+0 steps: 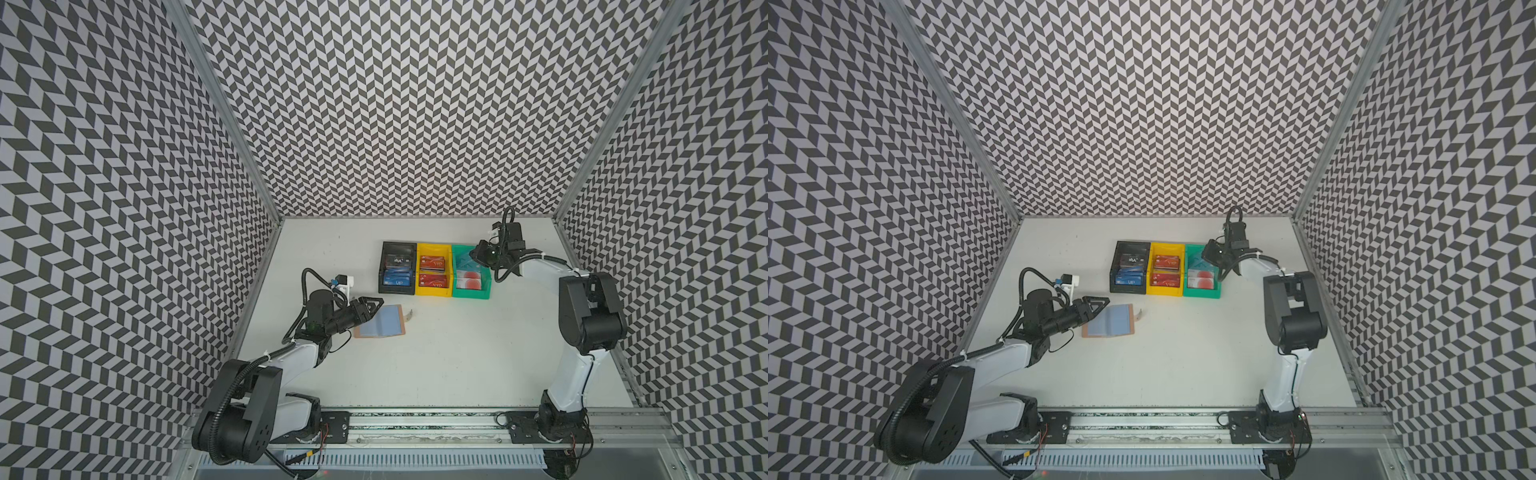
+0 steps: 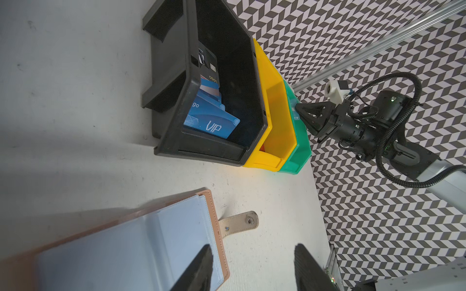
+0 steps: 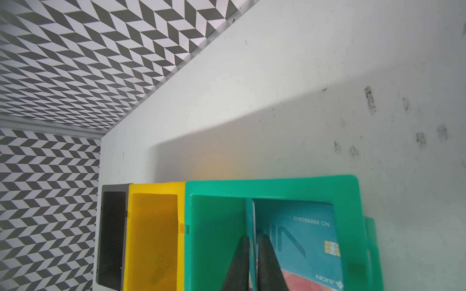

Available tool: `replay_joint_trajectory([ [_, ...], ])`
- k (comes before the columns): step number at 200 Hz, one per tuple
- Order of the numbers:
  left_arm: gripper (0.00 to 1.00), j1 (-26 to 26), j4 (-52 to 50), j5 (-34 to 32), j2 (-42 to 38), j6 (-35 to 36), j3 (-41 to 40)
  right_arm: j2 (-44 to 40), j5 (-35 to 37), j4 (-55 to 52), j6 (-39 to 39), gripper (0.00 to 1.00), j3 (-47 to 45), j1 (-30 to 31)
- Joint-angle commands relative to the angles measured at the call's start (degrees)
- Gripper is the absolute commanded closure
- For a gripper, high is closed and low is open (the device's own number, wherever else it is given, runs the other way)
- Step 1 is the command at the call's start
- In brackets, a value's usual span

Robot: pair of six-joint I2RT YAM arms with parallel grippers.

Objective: Take the credit cards out of the card holder
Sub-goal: Place the credit card in the storage box.

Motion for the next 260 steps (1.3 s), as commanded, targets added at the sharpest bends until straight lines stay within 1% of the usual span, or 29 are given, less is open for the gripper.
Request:
replay_joint_trajectory([
  [1,0.46,0.37,1.86,0.68,0.55,0.81,0.73,1.00,1.64,1.93,0.02,0.87,1.81,0.31],
  [9,0.46,0.35,1.90,0.76,0.65,0.81,0.74,1.03,2.00,1.40,-0.29,0.84,2.01,0.23],
  [58,0.47,0.43,2.52,0.94,1.28,0.54,0.67,0.03,4.08,-0.61,-1.90,0.82,2.81,0.35],
  [82,0.47,0.42,2.72,1.02,1.41,0.46,0.68,-1.24,6.33,-1.70,-3.16,0.82,2.81,0.54],
  [94,0.47,0.35,2.74,1.03,1.45,0.46,0.67,-1.60,6.78,-2.35,-3.87,0.84,2.98,0.75],
  [121,0.47,0.40,2.79,1.03,1.34,0.37,0.65,-2.70,9.12,-3.18,-5.62,0.85,2.74,2.75],
  [144,0.47,0.37,2.53,0.95,0.86,0.37,0.50,-4.60,6.54,-2.73,-7.74,0.85,1.59,3.81],
  [175,0.47,0.52,-1.07,-2.10,-1.40,2.40,0.74,-10.15,2.85,-4.11,-13.71,0.84,-1.27,3.59],
  [200,0.47,0.47,-5.15,-5.94,-4.15,4.84,1.40,-15.32,-0.35,-7.42,-24.73,0.83,-3.54,2.39],
  [210,0.46,0.52,-6.59,-7.66,-5.43,5.97,1.60,-17.45,-0.32,-7.91,-28.35,0.82,-5.32,1.43],
  [223,0.46,0.52,-7.87,-10.00,-7.47,7.76,1.74,-21.49,-0.76,-4.87,-30.18,0.80,-9.42,-0.33],
  [234,0.46,0.52,-7.87,-13.24,-9.14,9.95,1.34,-26.01,-0.70,1.73,-28.89,0.78,-14.50,-2.17],
  [243,0.45,0.61,-7.54,-16.54,-10.35,11.45,0.77,-30.05,-0.70,8.86,-28.32,0.77,-20.59,-3.34],
  [260,0.43,0.78,-6.63,-21.74,-12.24,14.17,-0.35,-37.23,6.47,20.66,-27.13,0.75,-31.63,-3.86],
])
